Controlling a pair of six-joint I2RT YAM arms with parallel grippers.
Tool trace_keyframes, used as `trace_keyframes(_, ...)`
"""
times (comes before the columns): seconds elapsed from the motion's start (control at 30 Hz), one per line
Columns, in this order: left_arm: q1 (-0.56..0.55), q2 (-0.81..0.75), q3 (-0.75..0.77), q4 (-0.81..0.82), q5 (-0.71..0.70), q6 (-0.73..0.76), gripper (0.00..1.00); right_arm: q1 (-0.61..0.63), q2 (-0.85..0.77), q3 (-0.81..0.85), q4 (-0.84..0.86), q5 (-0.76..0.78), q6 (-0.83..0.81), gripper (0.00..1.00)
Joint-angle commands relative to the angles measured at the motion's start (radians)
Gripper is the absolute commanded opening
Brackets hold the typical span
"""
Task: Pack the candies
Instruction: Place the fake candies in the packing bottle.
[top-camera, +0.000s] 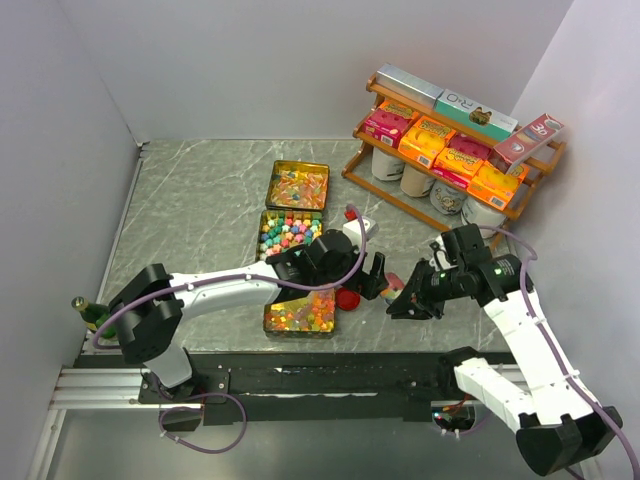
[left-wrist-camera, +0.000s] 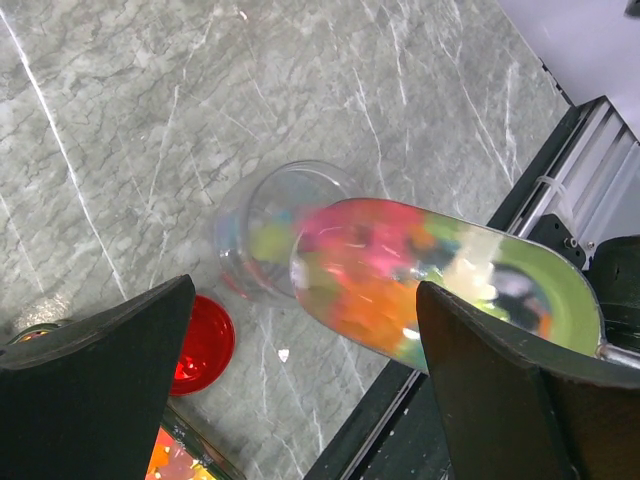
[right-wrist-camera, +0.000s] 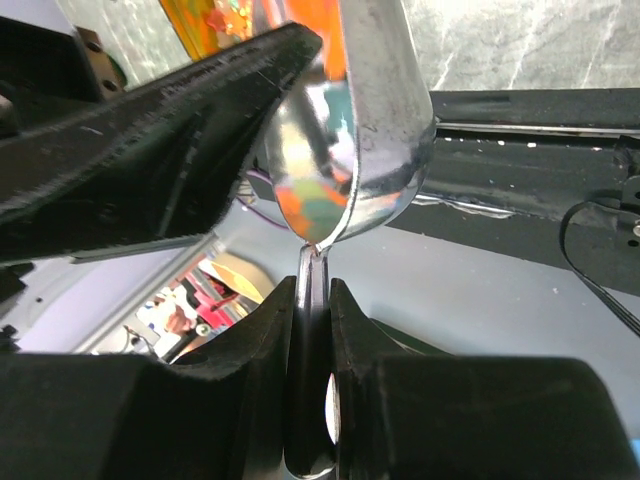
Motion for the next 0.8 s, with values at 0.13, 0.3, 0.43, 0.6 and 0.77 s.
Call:
trace_keyframes(0.13,-0.018,0.047,0.031,-0.085,0.024,0.037,0.99,-0.024,0.01,0.123,0.182,-0.022,0.033,0.0)
trace_keyframes(0.3,-0.018,0.056,0.042,-0.085,0.029,0.043,0.99,-0.034,0.024,0.152,0.164,-0.009,0.033,0.0)
trace_keyframes(0.43,-0.018,0.059,0.045,-0.085,0.032,0.044,0.99,-0.042,0.027,0.155,0.149,-0.013,0.029,0.0)
trace_keyframes(0.6,-0.018,0.067,0.049,-0.089,0.035,0.046,0.99,-0.054,0.027,0.154,0.129,-0.013,0.015,0.0)
trace_keyframes(0.77,-0.018,0.069,0.057,-0.094,0.035,0.051,0.99,-0.062,0.027,0.171,0.097,0.015,-0.004,0.0)
